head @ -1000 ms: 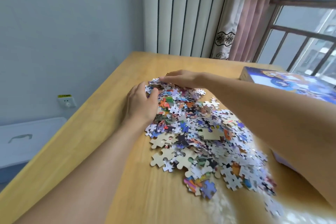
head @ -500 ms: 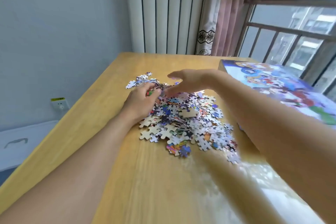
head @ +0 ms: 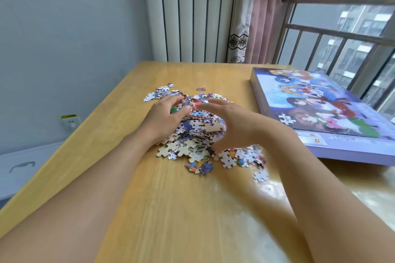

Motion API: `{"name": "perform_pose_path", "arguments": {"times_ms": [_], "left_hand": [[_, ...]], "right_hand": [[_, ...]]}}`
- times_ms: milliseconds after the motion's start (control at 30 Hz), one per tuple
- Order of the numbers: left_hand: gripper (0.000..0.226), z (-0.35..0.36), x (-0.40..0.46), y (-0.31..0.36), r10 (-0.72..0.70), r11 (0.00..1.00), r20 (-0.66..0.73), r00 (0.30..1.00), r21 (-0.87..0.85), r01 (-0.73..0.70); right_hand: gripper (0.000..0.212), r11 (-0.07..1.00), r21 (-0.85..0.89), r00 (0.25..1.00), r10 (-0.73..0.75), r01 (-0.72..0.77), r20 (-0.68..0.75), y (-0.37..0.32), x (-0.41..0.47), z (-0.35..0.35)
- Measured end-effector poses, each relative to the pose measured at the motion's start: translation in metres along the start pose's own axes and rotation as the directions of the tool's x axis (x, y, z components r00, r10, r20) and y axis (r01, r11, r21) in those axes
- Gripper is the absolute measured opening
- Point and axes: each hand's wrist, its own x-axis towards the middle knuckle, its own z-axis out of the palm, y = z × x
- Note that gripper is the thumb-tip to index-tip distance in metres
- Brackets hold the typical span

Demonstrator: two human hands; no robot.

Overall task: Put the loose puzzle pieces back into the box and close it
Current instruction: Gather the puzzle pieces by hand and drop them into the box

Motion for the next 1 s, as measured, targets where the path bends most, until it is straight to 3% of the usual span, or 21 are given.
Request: {"name": "perform_pose_path", "arguments": {"times_ms": [133, 400, 600, 700, 833, 1000], "left_hand": [[0.039, -0.002, -0.003, 0.003, 0.005, 0.998, -0.01, 1.0, -0.068, -0.005], [0.032, -0.001, -0.004, 0.006, 0.013, 0.968, -0.011, 1.0, -0.251, -0.015], [0.035, 0.0, -0.004, 0.004, 0.028, 0.945, 0.014, 0.999, -0.326, -0.022], [0.038, -0.001, -0.005, 0.003, 0.044, 0.937, 0.032, 0.999, -0.349, -0.03], [0.044, -0.002, -0.005, 0.004, 0.042, 0.93, 0.036, 0.998, -0.368, -0.026], [0.049, -0.002, -0.007, 0.004, 0.088, 0.961, 0.042, 0.995, -0.267, -0.074]], "right_hand": [[0.108, 0.996, -0.044, 0.996, 0.075, -0.072, 0.058, 0.005, -0.008, 0.0], [0.095, 0.999, 0.026, 0.983, 0.041, -0.037, -0.18, 0.015, 0.001, 0.011], [0.106, 0.998, 0.036, 0.988, 0.048, -0.043, -0.149, 0.019, 0.015, 0.019], [0.096, 0.999, 0.009, 0.992, 0.044, -0.043, -0.122, 0.02, 0.022, 0.019], [0.079, 1.0, -0.001, 0.977, 0.024, -0.025, -0.212, 0.024, 0.025, 0.021], [0.065, 0.998, -0.053, 0.96, 0.009, -0.024, -0.279, 0.02, 0.023, 0.019]]}}
